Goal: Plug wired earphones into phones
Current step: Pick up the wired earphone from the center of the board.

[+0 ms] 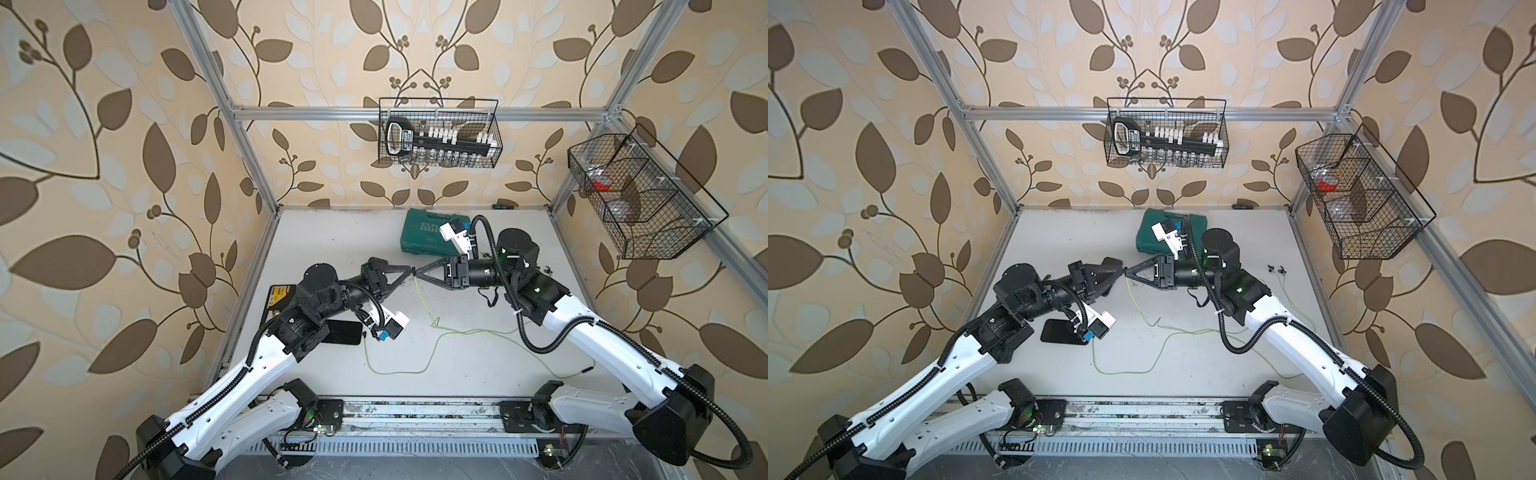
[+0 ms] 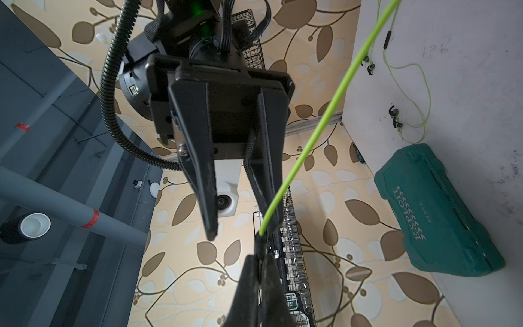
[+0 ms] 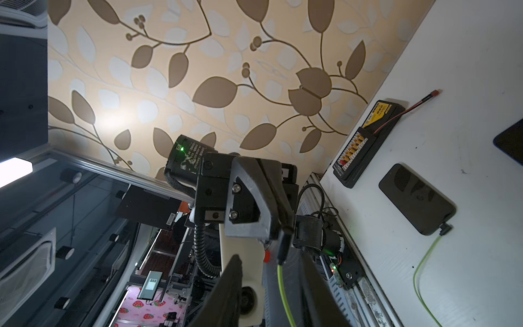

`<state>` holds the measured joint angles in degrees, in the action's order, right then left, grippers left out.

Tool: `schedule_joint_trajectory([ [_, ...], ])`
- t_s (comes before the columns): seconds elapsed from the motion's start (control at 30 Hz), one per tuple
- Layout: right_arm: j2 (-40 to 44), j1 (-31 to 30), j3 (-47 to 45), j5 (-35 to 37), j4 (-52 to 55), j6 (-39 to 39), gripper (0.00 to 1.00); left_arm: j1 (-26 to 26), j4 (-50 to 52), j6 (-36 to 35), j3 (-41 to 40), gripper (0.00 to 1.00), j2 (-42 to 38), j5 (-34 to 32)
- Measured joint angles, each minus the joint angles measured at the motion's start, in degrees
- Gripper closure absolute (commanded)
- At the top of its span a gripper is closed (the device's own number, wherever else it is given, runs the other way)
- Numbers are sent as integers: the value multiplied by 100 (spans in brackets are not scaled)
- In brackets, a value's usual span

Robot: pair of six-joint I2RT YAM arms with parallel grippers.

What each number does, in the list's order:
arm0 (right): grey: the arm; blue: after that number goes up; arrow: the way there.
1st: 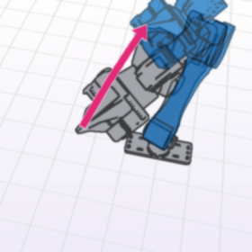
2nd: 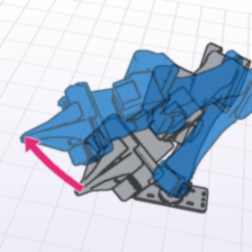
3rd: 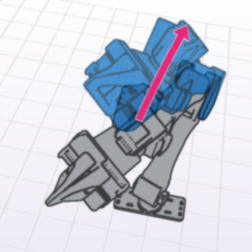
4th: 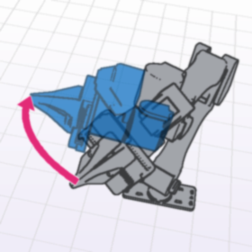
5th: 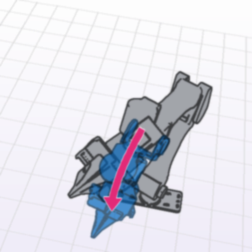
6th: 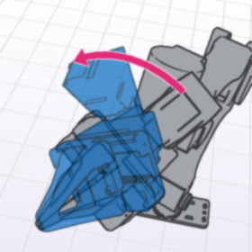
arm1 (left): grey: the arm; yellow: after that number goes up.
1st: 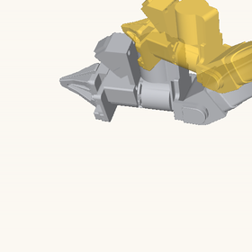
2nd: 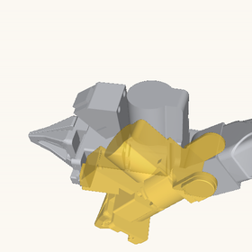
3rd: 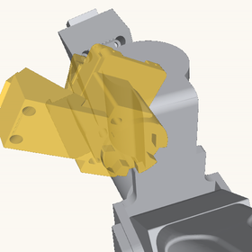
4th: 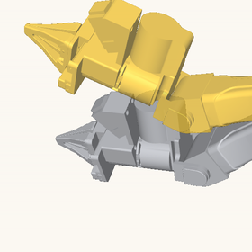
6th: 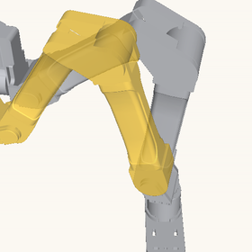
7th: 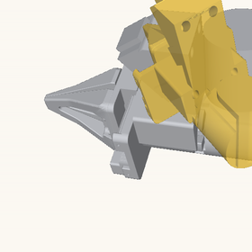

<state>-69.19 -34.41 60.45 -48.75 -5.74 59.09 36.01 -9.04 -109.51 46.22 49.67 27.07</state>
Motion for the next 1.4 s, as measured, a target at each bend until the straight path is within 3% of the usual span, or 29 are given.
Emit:
schedule_joint_trajectory([
  [0.27, -125, -46, 0, 146, -17, 122, 84, 7, 94, -4, 0, 100, 0, 0],
  [0.63, -129, -76, 0, 249, -50, 157, 90, 7, 179, -11, 52, 100, 39, 4],
  [0.9, -127, -83, 0, 278, -55, 269, 100, 7, 186, -31, 52, 100, 44, -4],
  [1.03, -127, -107, 0, 278, -92, 286, 100, 22, 195, -63, 52, 57, 46, 7],
  [1.07, -122, -127, 0, 291, -105, 289, 100, 42, 195, -85, 52, 11, 46, 15],
  [1.1, -116, -142, 0, 302, -127, 286, 100, 44, 197, -103, 52, 1, 46, 20],
  [1.4, -7, 129, -74, 734, 4, 142, 100, 44, 160, -72, -92, 1, -203, 98],
])
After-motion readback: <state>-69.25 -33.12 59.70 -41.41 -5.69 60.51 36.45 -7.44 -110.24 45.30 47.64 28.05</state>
